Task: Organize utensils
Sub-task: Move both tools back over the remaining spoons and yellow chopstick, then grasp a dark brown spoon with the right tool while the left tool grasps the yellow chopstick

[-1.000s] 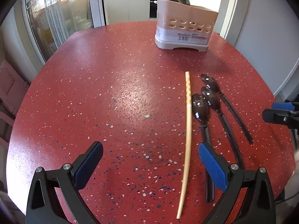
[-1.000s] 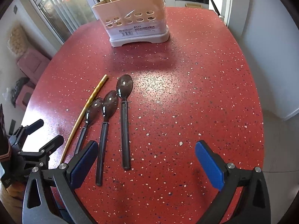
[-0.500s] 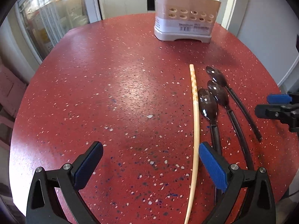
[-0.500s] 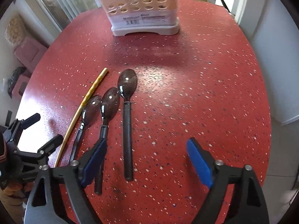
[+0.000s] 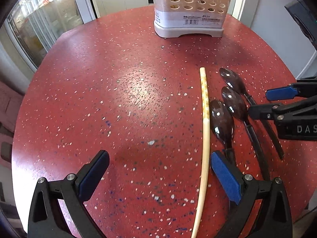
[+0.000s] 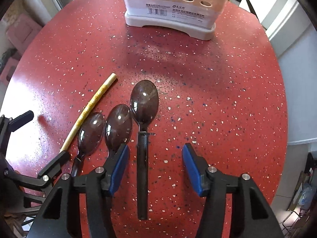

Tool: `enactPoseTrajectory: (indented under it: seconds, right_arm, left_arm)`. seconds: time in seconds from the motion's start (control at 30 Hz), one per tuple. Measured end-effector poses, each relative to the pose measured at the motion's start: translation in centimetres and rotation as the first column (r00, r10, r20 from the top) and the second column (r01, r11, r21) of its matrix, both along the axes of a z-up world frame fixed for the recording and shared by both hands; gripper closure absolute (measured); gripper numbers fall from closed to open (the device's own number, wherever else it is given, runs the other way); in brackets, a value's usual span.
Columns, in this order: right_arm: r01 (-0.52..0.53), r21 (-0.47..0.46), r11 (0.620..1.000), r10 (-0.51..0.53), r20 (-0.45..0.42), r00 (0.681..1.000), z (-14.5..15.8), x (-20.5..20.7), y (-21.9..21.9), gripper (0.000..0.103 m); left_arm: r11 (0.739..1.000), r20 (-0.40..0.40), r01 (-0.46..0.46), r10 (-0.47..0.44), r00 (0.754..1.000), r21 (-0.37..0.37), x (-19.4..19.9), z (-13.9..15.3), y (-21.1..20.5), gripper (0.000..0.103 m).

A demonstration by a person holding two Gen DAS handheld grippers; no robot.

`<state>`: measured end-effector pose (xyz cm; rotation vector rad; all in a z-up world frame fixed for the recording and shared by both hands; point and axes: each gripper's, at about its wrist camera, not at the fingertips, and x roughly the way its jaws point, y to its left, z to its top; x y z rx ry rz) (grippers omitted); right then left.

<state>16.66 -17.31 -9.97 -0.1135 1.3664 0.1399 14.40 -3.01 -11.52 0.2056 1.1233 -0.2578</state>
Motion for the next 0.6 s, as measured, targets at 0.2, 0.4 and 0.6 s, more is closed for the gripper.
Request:
enactPoseTrajectory:
  seconds: [0.2,0.4,0.6]
  right_arm:
    - [-0.015,0.011,1.0,0.015,-0.001,1.0,0.1,0.6,0.4,0.084]
    - [-0.029,0.03,0.999,0.028,0.026,0.999,0.4,0.0,1.0,0.091]
    - [0.003,0.153,0.988,-0.014,0.073,0.997,0.9,-2.6,-1.9,0.091]
  left_arm:
    - [0.998,-0.012,0.058,-0.058,0.998,0.036,0.9,0.2,-1.6,0.0]
    - [0.992,-0.023,0.106,-0.104,0.994,0.07,0.9,0.5,-2.6,0.0]
    - [0.993,-0.041,0.112,-0.11,0.993,0.048,1.3,0.6,-3.0,0.0]
